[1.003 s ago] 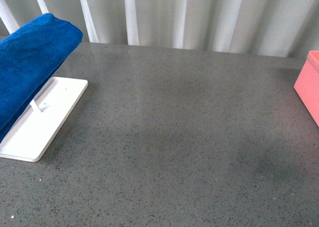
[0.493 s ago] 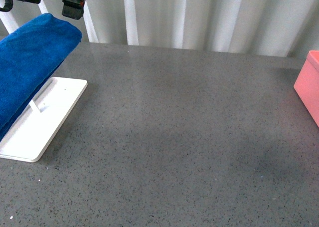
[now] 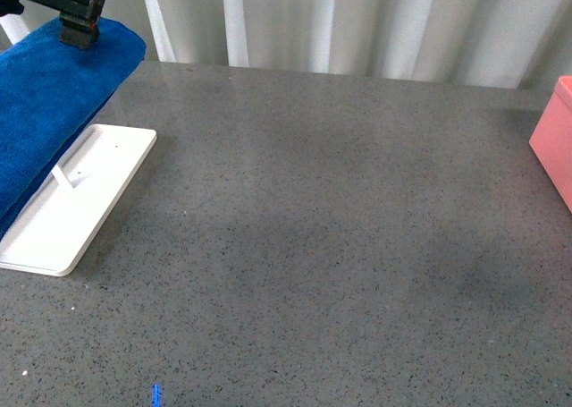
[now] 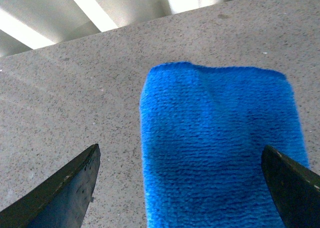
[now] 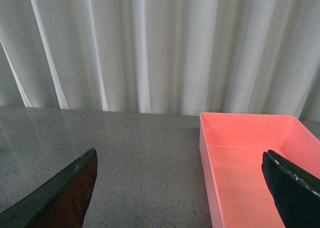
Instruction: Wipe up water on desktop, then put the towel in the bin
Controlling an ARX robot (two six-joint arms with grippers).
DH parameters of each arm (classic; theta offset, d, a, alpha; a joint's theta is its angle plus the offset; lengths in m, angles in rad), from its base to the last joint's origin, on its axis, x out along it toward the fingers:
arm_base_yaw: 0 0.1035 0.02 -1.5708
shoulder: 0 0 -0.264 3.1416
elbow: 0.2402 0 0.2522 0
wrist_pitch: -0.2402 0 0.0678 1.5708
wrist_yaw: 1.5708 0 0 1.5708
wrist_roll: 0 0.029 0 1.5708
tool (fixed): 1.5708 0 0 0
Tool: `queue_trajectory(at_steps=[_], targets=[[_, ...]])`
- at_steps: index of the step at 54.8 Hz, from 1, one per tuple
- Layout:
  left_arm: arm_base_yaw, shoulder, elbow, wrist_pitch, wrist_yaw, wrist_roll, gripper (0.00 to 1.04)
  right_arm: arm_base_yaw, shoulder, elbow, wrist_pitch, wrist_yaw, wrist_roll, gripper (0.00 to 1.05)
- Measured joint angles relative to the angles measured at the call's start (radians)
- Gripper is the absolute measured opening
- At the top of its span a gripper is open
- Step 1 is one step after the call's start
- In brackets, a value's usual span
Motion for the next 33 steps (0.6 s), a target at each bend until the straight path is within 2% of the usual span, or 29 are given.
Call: queue_trajectory(at_steps=[33], targets=[[-0.005,0.045,-0.027,0.029,-0.014,0.001,0.97,0.000,0.000,0.000,0.000,0.000,0.000,0.98]])
